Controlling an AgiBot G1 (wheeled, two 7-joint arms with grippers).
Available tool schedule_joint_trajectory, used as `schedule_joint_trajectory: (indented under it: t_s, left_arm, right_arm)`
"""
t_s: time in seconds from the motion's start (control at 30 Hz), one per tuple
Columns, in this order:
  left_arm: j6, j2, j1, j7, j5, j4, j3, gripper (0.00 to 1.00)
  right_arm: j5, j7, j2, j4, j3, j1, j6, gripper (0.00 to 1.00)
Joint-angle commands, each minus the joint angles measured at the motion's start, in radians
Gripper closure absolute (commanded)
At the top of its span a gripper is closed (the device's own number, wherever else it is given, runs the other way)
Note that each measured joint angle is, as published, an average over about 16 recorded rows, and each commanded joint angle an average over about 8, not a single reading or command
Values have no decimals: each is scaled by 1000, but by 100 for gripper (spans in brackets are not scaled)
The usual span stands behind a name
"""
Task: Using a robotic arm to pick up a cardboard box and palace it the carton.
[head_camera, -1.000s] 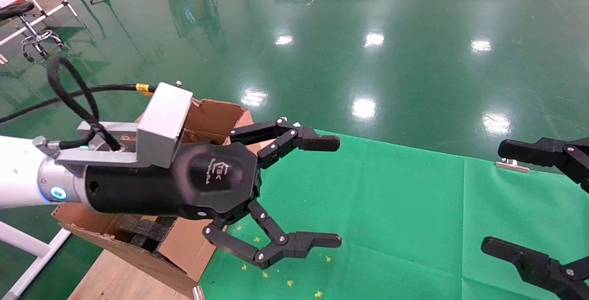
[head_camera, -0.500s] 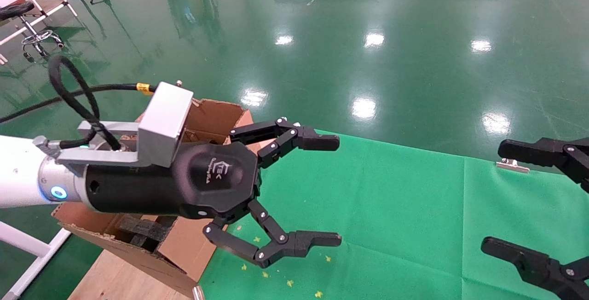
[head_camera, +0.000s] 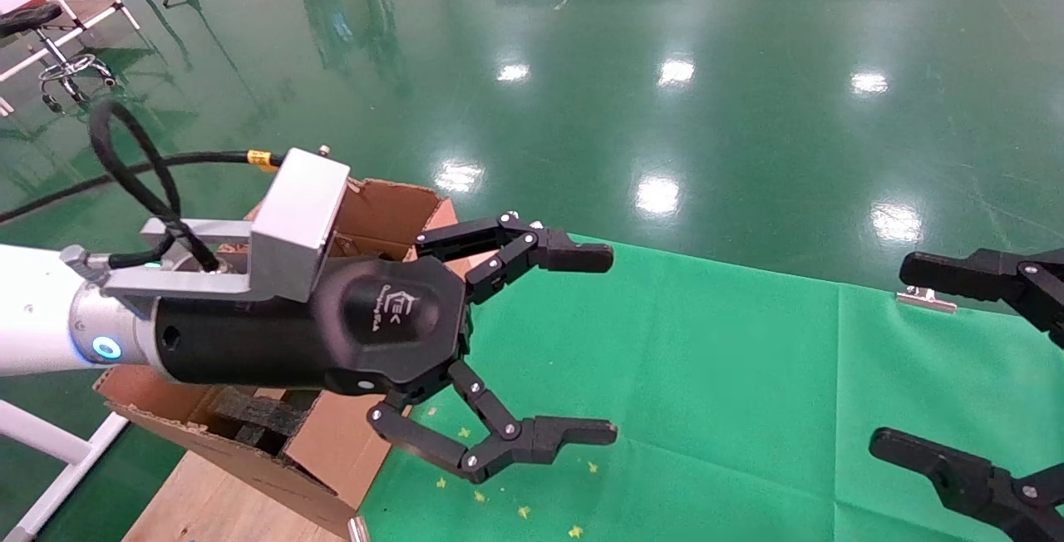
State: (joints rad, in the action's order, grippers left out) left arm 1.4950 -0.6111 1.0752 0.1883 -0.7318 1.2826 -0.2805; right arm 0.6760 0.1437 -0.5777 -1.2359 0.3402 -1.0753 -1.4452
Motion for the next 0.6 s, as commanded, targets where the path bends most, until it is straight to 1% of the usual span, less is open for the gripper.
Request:
schedule_joint_trajectory:
  t_s: [0.03,0.6]
  left_arm:
    - [0,0,0,0,0,0,0,0]
    - [0,0,0,0,0,0,0,0]
  right_arm:
    - [0,0,0,0,0,0,0,0]
    - [0,0,0,0,0,0,0,0]
